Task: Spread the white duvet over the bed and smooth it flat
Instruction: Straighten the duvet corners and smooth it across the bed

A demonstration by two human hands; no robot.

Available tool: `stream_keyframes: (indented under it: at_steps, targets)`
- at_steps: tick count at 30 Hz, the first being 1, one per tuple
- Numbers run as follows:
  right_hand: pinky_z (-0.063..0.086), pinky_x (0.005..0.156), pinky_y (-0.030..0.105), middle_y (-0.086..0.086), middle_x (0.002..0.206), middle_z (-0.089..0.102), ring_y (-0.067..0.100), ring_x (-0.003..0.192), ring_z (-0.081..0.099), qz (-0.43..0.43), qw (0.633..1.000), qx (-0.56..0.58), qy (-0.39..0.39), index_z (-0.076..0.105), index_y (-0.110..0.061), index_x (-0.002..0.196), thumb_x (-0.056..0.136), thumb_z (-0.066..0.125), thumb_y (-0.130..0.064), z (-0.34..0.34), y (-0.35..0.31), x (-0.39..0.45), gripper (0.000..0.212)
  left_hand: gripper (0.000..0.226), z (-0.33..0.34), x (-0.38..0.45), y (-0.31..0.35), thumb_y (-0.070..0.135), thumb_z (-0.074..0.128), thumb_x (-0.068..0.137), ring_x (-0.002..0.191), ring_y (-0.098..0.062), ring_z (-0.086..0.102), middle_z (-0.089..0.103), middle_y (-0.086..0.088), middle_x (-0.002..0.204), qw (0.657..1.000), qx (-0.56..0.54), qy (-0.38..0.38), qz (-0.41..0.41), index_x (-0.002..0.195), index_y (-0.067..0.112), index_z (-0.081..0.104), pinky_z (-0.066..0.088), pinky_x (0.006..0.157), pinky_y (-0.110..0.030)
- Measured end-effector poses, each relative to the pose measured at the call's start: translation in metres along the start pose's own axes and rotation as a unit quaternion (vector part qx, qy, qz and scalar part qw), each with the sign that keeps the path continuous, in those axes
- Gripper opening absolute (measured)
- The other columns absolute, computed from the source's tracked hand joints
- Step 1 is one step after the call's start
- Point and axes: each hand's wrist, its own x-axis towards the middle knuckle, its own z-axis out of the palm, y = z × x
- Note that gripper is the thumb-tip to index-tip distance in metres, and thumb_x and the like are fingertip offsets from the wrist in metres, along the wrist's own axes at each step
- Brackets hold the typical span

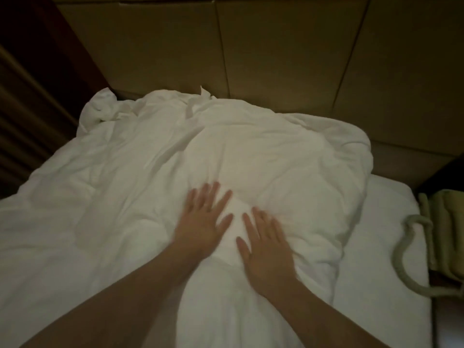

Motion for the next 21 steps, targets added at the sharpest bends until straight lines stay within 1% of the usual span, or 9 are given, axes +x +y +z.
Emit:
stream_keyframes:
  at_steps: [4, 7, 9, 11, 12, 15, 18, 20, 21]
  targets:
    - [0.027, 0.115, 0.039, 0.013, 0.152, 0.040, 0.028, 0.138, 0.041, 0.094, 0.995, -0.037, 0.022, 0.045, -0.007, 0.144, 0.098, 0.033, -0.045, 0.014, 0.050, -0.039, 0.061, 0.064, 0.003, -0.045, -0.052, 0.054, 0.019, 0.099, 0.143, -0.035, 0.031, 0.030, -0.017, 0.156, 0.992, 0.030, -0.034, -0.118, 0.152, 0.022, 0.033, 0.022, 0.116, -0.050]
    - [0.028, 0.111, 0.049, 0.023, 0.147, 0.043, 0.038, 0.133, 0.045, 0.162, 0.984, 0.001, 0.068, 0.049, 0.004, 0.138, 0.094, 0.026, -0.038, -0.011, 0.000, -0.035, 0.065, 0.063, -0.028, -0.052, -0.035, 0.049, 0.019, 0.099, 0.148, -0.031, 0.016, 0.019, -0.012, 0.162, 0.979, -0.025, -0.081, -0.185, 0.156, 0.024, 0.019, 0.010, 0.119, -0.052]
    - [0.022, 0.115, 0.047, 0.018, 0.149, 0.042, 0.032, 0.139, 0.040, 0.099, 0.990, 0.063, 0.083, 0.046, 0.001, 0.141, 0.097, 0.027, -0.034, -0.019, -0.055, -0.045, 0.060, 0.060, -0.041, -0.064, -0.003, 0.047, 0.028, 0.098, 0.145, -0.028, 0.027, 0.032, -0.007, 0.157, 0.996, -0.036, -0.006, -0.083, 0.153, 0.023, 0.029, 0.016, 0.118, -0.050]
    - [0.019, 0.116, 0.043, 0.012, 0.151, 0.042, 0.025, 0.141, 0.037, 0.020, 0.998, 0.055, 0.038, 0.048, -0.005, 0.142, 0.100, 0.027, -0.036, -0.007, -0.083, -0.073, 0.056, 0.058, -0.028, -0.094, 0.007, 0.046, 0.027, 0.099, 0.146, -0.026, 0.027, 0.030, -0.005, 0.158, 0.999, -0.035, -0.001, 0.038, 0.153, 0.025, 0.030, 0.018, 0.118, -0.048]
    - [0.019, 0.117, 0.042, 0.011, 0.152, 0.040, 0.024, 0.142, 0.036, 0.007, 1.000, 0.027, 0.009, 0.048, -0.008, 0.143, 0.100, 0.029, -0.040, 0.005, -0.076, -0.089, 0.057, 0.058, -0.012, -0.112, -0.004, 0.049, 0.026, 0.100, 0.146, -0.028, 0.026, 0.027, -0.005, 0.159, 0.999, -0.026, -0.011, 0.040, 0.153, 0.026, 0.030, 0.017, 0.118, -0.048]
    - [0.014, 0.121, 0.037, 0.007, 0.158, 0.030, 0.025, 0.145, 0.029, 0.042, 0.998, -0.025, -0.033, 0.038, -0.013, 0.150, 0.098, 0.037, -0.049, 0.040, -0.011, -0.138, 0.063, 0.063, 0.036, -0.164, -0.054, 0.058, 0.020, 0.099, 0.144, -0.031, 0.031, 0.027, -0.011, 0.159, 0.991, 0.015, -0.060, -0.119, 0.152, 0.025, 0.033, 0.022, 0.116, -0.051]
    - [0.016, 0.121, 0.043, 0.011, 0.159, 0.026, 0.031, 0.144, 0.028, 0.071, 0.995, -0.068, -0.031, 0.032, -0.009, 0.151, 0.098, 0.030, -0.054, 0.034, 0.017, -0.155, 0.070, 0.062, 0.047, -0.185, -0.077, 0.057, 0.019, 0.099, 0.149, -0.027, 0.016, 0.013, -0.006, 0.163, 0.949, -0.015, -0.161, -0.272, 0.156, 0.034, 0.013, 0.014, 0.118, -0.054]
    - [0.015, 0.120, 0.047, 0.014, 0.159, 0.024, 0.031, 0.146, 0.024, 0.105, 0.994, -0.030, -0.008, 0.032, -0.007, 0.150, 0.096, 0.021, -0.056, 0.016, -0.008, -0.156, 0.074, 0.062, 0.035, -0.185, -0.071, 0.053, 0.026, 0.098, 0.148, -0.031, 0.013, 0.011, -0.004, 0.164, 0.947, -0.038, -0.169, -0.269, 0.155, 0.035, 0.012, 0.013, 0.116, -0.056]
    - [0.010, 0.122, 0.044, 0.012, 0.160, 0.022, 0.027, 0.147, 0.019, 0.112, 0.993, 0.020, 0.002, 0.030, -0.009, 0.151, 0.096, 0.018, -0.056, 0.006, -0.030, -0.159, 0.073, 0.061, 0.024, -0.187, -0.060, 0.052, 0.029, 0.096, 0.145, -0.032, 0.019, 0.019, -0.004, 0.162, 0.968, -0.020, -0.116, -0.220, 0.154, 0.033, 0.022, 0.018, 0.114, -0.057]
